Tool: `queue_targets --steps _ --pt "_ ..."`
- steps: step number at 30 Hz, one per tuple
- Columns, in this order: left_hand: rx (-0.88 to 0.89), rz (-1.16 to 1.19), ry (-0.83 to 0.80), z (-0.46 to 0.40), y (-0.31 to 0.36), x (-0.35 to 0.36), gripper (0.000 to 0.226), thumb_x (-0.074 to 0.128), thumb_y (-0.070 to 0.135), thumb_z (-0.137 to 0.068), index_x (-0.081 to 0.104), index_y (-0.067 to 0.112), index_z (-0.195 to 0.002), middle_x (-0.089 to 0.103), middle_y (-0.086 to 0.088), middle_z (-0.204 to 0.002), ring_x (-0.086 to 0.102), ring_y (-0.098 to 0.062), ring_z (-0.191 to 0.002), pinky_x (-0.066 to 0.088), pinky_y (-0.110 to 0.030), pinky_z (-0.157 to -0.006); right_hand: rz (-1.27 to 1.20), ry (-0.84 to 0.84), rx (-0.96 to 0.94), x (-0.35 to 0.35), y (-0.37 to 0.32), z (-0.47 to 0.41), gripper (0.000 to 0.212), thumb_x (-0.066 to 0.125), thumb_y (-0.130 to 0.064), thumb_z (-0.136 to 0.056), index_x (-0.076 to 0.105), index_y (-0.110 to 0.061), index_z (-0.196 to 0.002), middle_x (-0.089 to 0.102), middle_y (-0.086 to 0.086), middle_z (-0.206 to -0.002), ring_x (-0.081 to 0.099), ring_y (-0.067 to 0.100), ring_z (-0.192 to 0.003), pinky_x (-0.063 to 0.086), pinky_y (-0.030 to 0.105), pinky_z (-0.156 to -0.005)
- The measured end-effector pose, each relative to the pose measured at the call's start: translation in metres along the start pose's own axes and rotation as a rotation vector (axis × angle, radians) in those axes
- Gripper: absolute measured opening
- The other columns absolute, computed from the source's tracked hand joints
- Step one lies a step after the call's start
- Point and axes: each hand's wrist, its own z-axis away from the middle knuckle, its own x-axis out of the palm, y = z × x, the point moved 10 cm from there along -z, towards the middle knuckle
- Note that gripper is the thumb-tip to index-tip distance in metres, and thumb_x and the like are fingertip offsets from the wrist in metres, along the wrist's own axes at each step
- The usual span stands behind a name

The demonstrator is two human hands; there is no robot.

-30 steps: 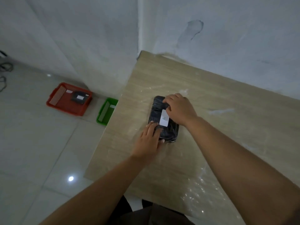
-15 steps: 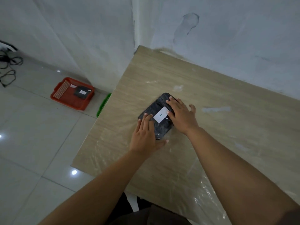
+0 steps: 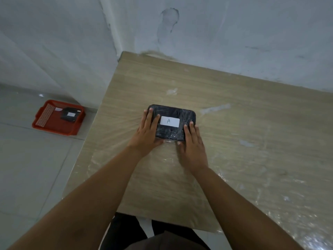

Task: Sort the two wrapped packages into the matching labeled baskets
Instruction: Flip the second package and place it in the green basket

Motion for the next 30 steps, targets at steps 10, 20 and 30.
queue_targets --steps 10,20,30 --pt "-0.039 0.108 0.025 -0.006 -0.013 -0.002 0.098 0.067 0.048 -0.075 0.008 0.02 -0.148 -0.005 -0.009 -0.159 -0.011 -0.026 -0.145 0.017 -0.046 -0.116 0.006 -0.054 0.016 0.002 0.004 -0.001 0.066 0.037 -0.044 -0.095 0.001 -0.028 -0.148 -0.008 -0.009 -0.158 -0.022 0.001 -0.136 -0.003 0.039 -0.115" --pt "-0.005 0.165 -0.007 -0.016 -0.019 -0.021 0.089 0.067 0.041 -0.079 0.014 0.018 -0.148 0.0 -0.007 -0.158 0.004 -0.026 -0.145 0.028 -0.043 -0.113 -0.017 0.123 0.121 -0.035 -0.012 -0.006 0.061 0.045 -0.041 -0.091 0.022 -0.02 -0.144 0.008 0.002 -0.159 -0.004 0.016 -0.145 0.006 0.041 -0.116" --pt "0.108 0.154 0.03 -0.014 -0.058 -0.087 0.09 0.067 0.042 -0.078 0.018 0.012 -0.146 0.007 -0.009 -0.158 0.012 -0.027 -0.143 0.025 -0.04 -0.115 -0.082 0.264 0.237 -0.066 -0.083 -0.014 0.049 0.048 -0.034 -0.092 0.037 -0.015 -0.136 0.03 0.011 -0.15 0.025 0.025 -0.14 0.022 0.044 -0.112"
